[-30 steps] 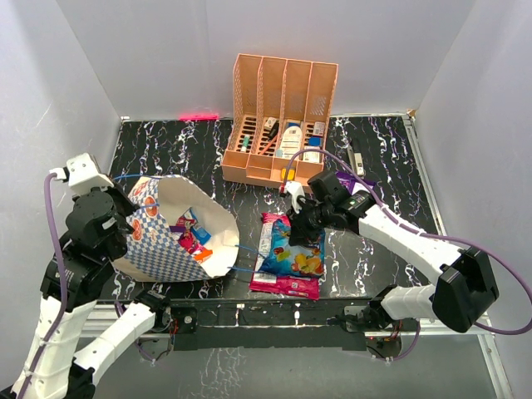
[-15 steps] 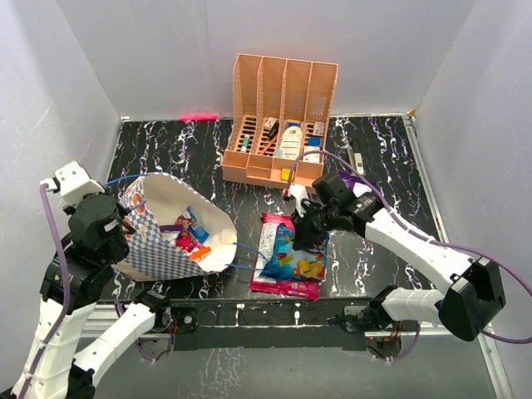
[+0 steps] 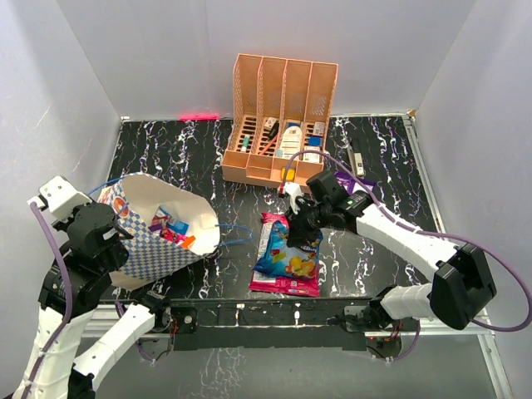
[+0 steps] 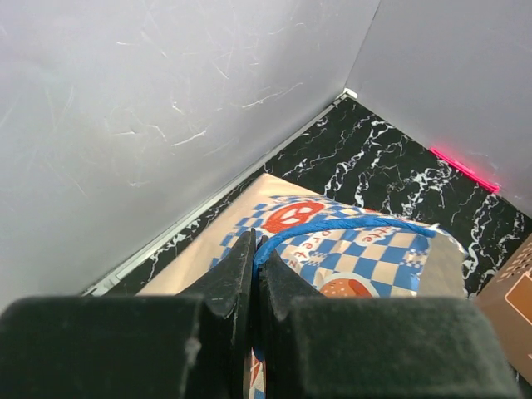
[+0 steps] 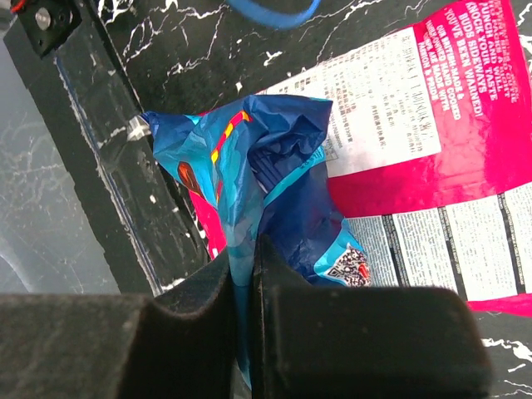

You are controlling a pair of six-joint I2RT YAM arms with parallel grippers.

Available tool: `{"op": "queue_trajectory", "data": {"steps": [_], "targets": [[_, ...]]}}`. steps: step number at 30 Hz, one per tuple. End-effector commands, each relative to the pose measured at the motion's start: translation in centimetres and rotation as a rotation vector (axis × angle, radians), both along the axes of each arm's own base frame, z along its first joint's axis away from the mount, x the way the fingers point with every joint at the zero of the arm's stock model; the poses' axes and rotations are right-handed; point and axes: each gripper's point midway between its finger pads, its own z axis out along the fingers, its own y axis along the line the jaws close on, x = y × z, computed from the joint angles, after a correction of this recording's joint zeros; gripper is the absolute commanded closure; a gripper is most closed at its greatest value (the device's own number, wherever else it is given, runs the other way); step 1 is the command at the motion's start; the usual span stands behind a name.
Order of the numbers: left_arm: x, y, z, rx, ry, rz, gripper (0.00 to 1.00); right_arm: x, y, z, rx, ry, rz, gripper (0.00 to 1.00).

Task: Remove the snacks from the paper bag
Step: Place the snack at the center of the board.

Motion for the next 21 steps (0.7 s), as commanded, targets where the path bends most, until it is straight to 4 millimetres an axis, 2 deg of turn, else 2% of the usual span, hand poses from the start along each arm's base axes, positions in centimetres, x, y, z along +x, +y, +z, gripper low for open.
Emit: {"op": "queue_trajectory", "data": {"steps": [1,3,6,10,13,17,19,21], "targets": [[-0.4,0.3,0.1,-0.028,-0.039,0.029,1.0,-0.8,-0.2,2.1,0.058,-0.088,0.062,0.91],[0.0,-0.5,0.1,-0.046,-0.061,-0.039,1.0,0.1,-0.5,1.7,0.042,-0.137,0.031,0.91],[0.5,-1.8,0.2,-0.083,-0.102,-0.142,1.0,1.8,0.4,1.7,0.049,-0.174,0.025,0.89],[0.9,-4.3,1.4,-0.117,-0.175,-0.323,1.0,4.0,2.1,1.1,0.053,-0.17,0.017,0.84],[0.8,-5.8,2.8,-0.144,-0.234,-0.432,1.0,5.7,2.8,-0.3,0.033,-0.158,-0.032,0.81],[0.4,-7.5,4.7,-0.161,-0.283,-0.547,1.0,6.7,2.9,-2.8,-0.006,-0.122,-0.095,0.73],[0.3,-8.1,5.4,-0.166,-0.295,-0.588,1.0,7.1,2.7,-3.0,-0.022,-0.12,-0.129,0.69],[0.1,-8.8,6.0,-0.163,-0.304,-0.639,1.0,7.3,2.3,-2.3,-0.032,-0.13,-0.153,0.62]]}}
